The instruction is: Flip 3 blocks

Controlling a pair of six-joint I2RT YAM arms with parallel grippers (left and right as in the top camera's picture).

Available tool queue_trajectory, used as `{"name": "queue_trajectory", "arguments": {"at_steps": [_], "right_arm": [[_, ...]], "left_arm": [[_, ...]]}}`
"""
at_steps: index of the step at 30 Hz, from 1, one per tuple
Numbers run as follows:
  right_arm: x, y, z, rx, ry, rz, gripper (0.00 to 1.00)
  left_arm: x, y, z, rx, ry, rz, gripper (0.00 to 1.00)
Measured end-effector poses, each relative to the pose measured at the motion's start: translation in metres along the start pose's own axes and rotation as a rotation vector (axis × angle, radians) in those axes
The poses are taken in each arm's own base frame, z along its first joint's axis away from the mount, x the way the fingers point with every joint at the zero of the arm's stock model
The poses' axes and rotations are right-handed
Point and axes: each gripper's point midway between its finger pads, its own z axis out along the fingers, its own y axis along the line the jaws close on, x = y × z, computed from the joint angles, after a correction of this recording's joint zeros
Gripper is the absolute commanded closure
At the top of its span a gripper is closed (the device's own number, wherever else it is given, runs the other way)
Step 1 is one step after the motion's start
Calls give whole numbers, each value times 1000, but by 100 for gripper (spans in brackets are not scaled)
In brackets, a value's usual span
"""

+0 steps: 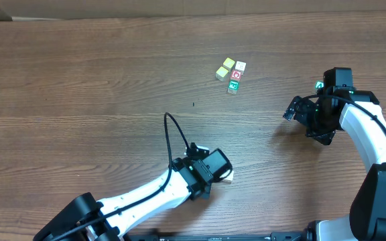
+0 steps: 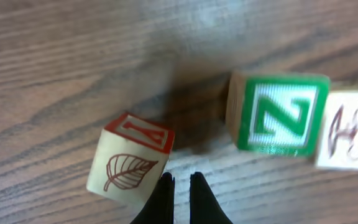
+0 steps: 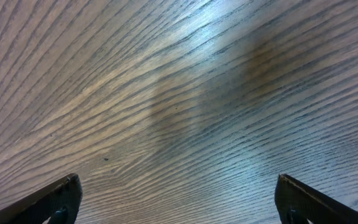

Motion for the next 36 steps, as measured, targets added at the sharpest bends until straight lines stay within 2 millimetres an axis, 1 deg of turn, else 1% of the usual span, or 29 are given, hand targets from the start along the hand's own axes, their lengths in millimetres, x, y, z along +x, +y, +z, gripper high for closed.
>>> {"name": "queue_trajectory", "arguments": {"at_steps": [3,7,9,11,15,17,21,24,26,30,36], "right_arm": [[0,0,0,0,-1,0,0],[0,0,0,0,0,0,0],[0,0,0,0,0,0,0],[0,0,0,1,-1,1,0],[0,0,0,0,0,0,0],[0,0,0,0,0,0,0],[0,0,0,0,-1,0,0],[0,0,0,0,-1,0,0],[0,0,0,0,-1,1,0],[0,0,0,0,-1,0,0],[0,0,0,0,-1,0,0]], "left_arm": [[-14,-5,-10,43,-20,-43,96],[-39,-11,-45,144,-88,-95,96],[-43,-6,-60,162,-98,-117,96],[-38,8,-64,136,-68,-137,96],[-19,43,-52,20,57,-188,96],[-16,56,-43,-20,103,-216,96],[-14,70,-26,-68,174,-232,96],[-15,70,-13,-78,200,-215,96],[-16,67,-4,-73,213,-205,96],[-10,58,12,-50,269,-190,96],[1,43,18,19,351,-198,96]]}}
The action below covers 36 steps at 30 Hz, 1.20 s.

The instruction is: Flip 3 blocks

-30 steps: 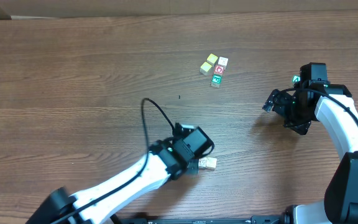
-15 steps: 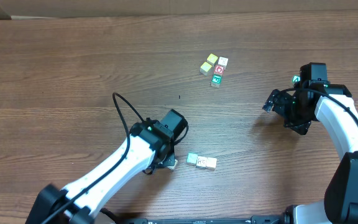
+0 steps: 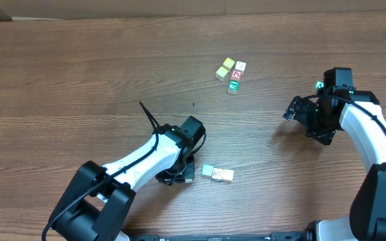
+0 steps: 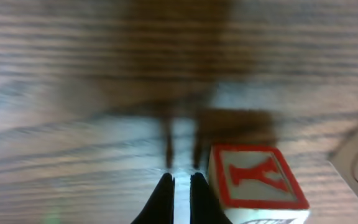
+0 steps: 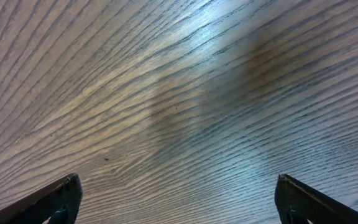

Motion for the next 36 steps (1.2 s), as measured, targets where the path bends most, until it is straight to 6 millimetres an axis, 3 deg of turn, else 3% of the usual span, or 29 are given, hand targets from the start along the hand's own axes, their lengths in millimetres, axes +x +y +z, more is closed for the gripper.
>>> {"name": "queue_trajectory", "arguments": {"at_steps": [5,13,24,27,31,33,36], "right_arm": [[0,0,0,1,0,0,0],[0,0,0,0,0,0,0],[0,0,0,0,1,0,0],[0,0,0,0,1,0,0],[0,0,0,0,1,0,0],[0,0,0,0,0,0,0],[0,0,0,0,0,1,0]], "left_arm": [[5,-9,0,50,29,-2,96],[-8,-22,-1,109,-17,-8,96],[-15,-15,-3,82,-41,-42,96],[-19,-12,-16,81,-37,-56,96],[-19,-16,-50,104,-89,-36,96],[-10,-24,-61,111,-110,7,96],[9,-39,-59,103,-105,79,96]]}}
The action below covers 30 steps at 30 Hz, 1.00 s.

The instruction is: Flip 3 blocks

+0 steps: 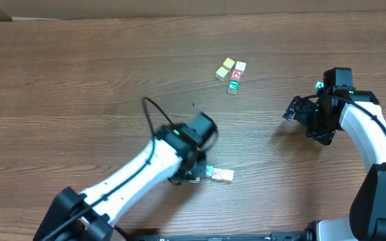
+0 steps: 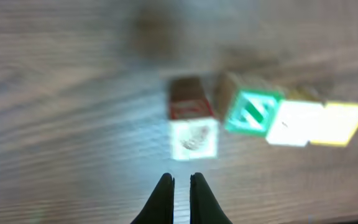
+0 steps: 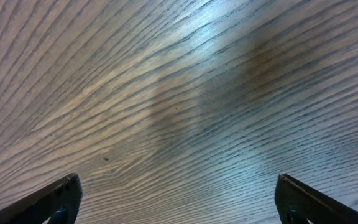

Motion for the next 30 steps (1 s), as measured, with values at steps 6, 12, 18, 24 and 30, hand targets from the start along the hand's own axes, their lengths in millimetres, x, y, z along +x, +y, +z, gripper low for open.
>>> {"name": "queue_trajectory", "arguments": {"at_steps": [6,12,18,24,30], "right_arm": [[0,0,0,0,-1,-1,0],[0,0,0,0,1,-1,0],[0,0,0,0,0,0,0],[0,0,0,0,0,-1,0],[0,0,0,0,0,0,0]], "left_arm": [[51,-1,25,-75,81,48,96],[47,6,36,-98,39,-3,96],[34,-6,47,-29,-25,-21,96],[34,-1,50,-45,-34,-34,96],[27,2,50,-66,-73,-42,96]]}}
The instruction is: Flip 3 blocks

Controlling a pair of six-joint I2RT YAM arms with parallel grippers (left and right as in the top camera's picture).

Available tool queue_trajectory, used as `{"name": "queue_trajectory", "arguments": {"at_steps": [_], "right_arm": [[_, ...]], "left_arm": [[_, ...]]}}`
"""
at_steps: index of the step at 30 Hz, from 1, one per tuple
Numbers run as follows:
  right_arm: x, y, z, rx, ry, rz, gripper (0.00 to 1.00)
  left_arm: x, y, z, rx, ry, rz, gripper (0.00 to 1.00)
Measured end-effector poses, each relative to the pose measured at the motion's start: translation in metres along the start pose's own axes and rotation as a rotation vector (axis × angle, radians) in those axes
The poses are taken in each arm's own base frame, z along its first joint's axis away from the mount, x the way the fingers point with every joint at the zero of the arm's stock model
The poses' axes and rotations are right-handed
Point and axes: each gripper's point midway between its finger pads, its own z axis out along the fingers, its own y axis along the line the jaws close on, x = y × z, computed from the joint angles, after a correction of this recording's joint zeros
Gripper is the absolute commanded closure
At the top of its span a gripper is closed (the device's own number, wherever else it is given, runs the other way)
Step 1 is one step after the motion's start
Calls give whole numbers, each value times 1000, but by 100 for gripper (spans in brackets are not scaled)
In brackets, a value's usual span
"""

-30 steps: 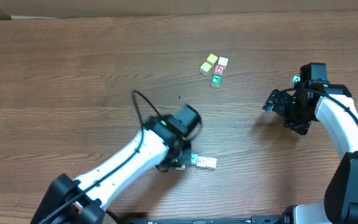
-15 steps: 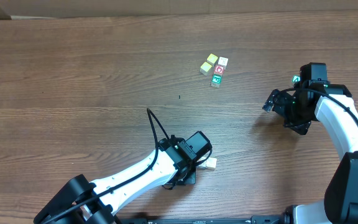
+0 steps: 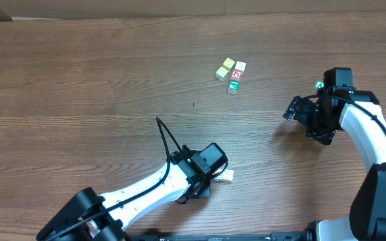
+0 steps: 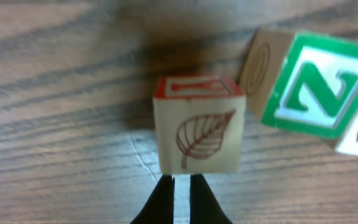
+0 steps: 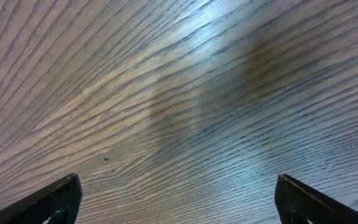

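Observation:
A wooden block (image 4: 199, 130) with a brown leaf on its near face and a red-framed top stands flat on the table. My left gripper (image 4: 181, 185) is shut, its tips against the foot of that leaf face. Just right of it sits a green N block (image 4: 312, 93), slightly turned, and a pale block follows at the frame's edge. From overhead the left gripper (image 3: 206, 175) covers most of this row; only the pale block (image 3: 227, 177) shows. My right gripper (image 5: 179, 205) hangs open over bare wood at the right (image 3: 292, 110).
A cluster of several small blocks (image 3: 231, 73), yellow, red and green, lies at the back centre-right. The wooden table (image 3: 79, 100) runs to a far edge at the top of the overhead view.
My left gripper, still shut, has come down and in from a raised spot behind the row. Its tips now touch the leaf block. The blocks and the right arm have not moved.
First the leaf block was tipped on an edge at my shut left fingertips, beside the N block. Then it stood flat with its red letter face up, the gripper to its left. Then the gripper was drawn back above the row, and now it is at the leaf block again.

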Motion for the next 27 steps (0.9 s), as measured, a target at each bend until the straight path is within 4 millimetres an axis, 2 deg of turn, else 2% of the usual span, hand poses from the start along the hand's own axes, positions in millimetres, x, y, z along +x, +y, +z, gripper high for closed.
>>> {"name": "queue_trajectory", "arguments": {"at_steps": [6,13,27], "right_arm": [[0,0,0,0,0,0,0],[0,0,0,0,0,0,0],[0,0,0,0,0,-1,0]], "left_arm": [[-8,4,0,-28,-43,0,96],[-16,-1,-1,-11,-79,-2,96],[-22,2,-1,-31,-117,-4,96]]}}
